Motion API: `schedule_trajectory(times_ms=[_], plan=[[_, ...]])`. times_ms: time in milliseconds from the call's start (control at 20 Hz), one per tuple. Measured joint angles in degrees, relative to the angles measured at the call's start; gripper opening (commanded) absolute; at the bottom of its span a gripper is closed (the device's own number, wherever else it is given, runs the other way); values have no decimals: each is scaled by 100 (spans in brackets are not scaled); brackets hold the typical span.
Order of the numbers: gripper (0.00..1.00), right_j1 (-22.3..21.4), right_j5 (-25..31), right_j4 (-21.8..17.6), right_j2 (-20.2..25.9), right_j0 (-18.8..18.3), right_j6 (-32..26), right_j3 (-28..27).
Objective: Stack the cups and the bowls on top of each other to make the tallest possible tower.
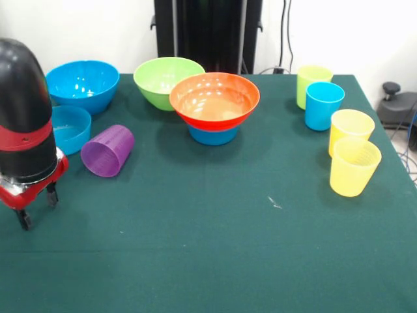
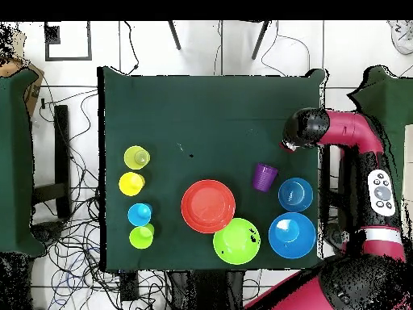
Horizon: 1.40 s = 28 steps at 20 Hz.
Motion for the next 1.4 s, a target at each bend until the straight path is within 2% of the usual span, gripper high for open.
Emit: schedule_trajectory(times_ms=[400, 700, 1400], plan=[[100, -54, 0, 750, 22, -219, 0, 39], [100, -248, -1, 1016, 21, -253, 0, 62], [100, -804, 1, 1297, -15, -195, 0, 352]])
